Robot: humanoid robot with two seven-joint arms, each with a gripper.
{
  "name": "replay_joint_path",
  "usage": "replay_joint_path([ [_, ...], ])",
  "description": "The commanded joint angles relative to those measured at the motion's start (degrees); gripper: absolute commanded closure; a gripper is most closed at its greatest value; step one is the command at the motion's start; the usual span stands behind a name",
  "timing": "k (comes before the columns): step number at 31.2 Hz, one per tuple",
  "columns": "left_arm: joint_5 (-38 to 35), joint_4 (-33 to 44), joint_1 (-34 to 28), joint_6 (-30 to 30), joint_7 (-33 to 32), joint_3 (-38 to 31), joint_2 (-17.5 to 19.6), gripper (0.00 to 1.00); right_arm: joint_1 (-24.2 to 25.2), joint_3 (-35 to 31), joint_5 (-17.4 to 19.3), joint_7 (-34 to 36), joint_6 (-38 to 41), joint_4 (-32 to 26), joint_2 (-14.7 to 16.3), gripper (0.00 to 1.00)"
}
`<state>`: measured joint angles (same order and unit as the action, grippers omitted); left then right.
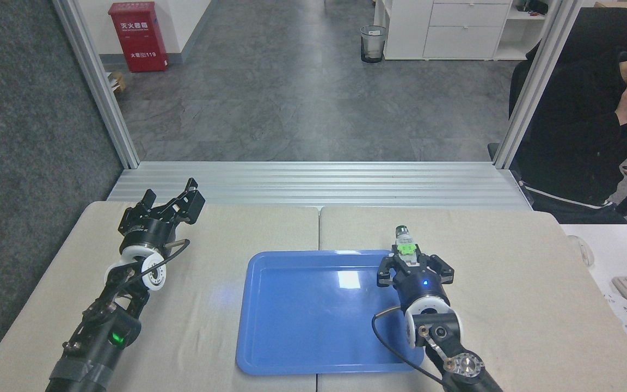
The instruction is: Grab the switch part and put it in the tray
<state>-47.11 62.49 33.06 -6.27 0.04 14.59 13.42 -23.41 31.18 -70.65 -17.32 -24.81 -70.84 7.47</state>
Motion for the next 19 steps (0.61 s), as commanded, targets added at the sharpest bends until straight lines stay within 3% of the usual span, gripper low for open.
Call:
replay_joint_path([
  [1, 0.0, 0.0, 0.0, 0.0, 0.0, 0.0, 0.0, 0.0, 8.7, 12.2, -3.4, -0.7, -1.0, -13.5, -3.1, 1.0],
  [5, 0.0, 0.0, 0.0, 0.0, 0.0, 0.0, 0.0, 0.0, 10.9, 11.9, -2.9, -0.2, -0.7, -10.6, 2.7, 1.0],
  [10, 0.0, 0.0, 0.0, 0.0, 0.0, 0.0, -0.1, 0.0, 11.5, 10.8, -2.6, -0.2, -0.7, -9.8, 3.4, 0.99],
  [12, 0.0, 0.0, 0.0, 0.0, 0.0, 0.0, 0.0, 0.0, 11.5, 10.7, -2.6, -0.2, -0.7, -9.8, 3.3, 0.79],
  [13, 0.0, 0.0, 0.0, 0.0, 0.0, 0.0, 0.0, 0.0, 11.4, 10.7, -2.5, -0.2, -0.7, -9.8, 3.3, 0.57],
  [15, 0.0, 0.0, 0.0, 0.0, 0.0, 0.0, -0.1, 0.0, 11.1, 10.3, -2.5, 0.0, -0.8, -9.9, 3.1, 0.0],
  [19, 0.0, 0.0, 0.0, 0.0, 0.0, 0.0, 0.0, 0.0, 10.3, 6.3, -2.2, 0.1, -0.7, -9.9, 0.8, 0.0],
])
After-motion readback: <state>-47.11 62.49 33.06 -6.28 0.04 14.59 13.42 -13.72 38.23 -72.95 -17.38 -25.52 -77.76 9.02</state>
